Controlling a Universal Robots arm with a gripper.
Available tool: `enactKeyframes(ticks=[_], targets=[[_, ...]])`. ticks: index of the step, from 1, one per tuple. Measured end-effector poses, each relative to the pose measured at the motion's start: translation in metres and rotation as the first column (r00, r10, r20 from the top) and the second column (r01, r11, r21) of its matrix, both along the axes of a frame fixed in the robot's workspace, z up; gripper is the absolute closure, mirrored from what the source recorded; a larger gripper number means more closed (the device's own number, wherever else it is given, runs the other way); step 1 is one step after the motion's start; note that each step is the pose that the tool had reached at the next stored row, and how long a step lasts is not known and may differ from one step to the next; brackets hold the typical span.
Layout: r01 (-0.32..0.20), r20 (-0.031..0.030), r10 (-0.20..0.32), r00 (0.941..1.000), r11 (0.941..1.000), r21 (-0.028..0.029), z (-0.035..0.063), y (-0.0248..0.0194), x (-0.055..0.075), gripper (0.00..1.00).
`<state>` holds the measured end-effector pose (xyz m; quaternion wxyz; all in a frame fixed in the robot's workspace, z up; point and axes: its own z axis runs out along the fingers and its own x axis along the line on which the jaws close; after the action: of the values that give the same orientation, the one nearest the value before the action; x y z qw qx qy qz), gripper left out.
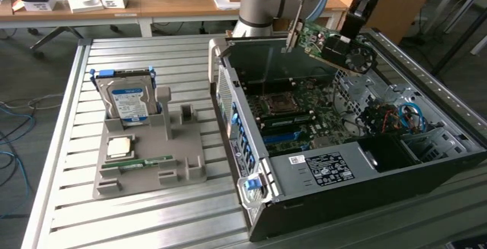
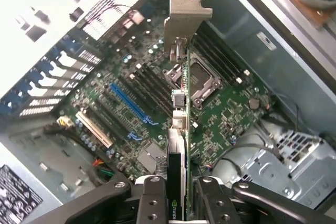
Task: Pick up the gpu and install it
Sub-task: 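Insert the gpu into the slot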
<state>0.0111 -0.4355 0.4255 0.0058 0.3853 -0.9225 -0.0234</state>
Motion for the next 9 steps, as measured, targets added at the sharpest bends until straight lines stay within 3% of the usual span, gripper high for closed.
enactKeyframes(ticks=[4,9], targets=[[-0.072,0.0,0.072,0.9974,0.9974,-0.0001,-0.0004,0.0,0.0,0.73],[-0.163,0.0,0.163,0.9867,0.9867,0.0,-0.001,0.0,0.0,0.73]])
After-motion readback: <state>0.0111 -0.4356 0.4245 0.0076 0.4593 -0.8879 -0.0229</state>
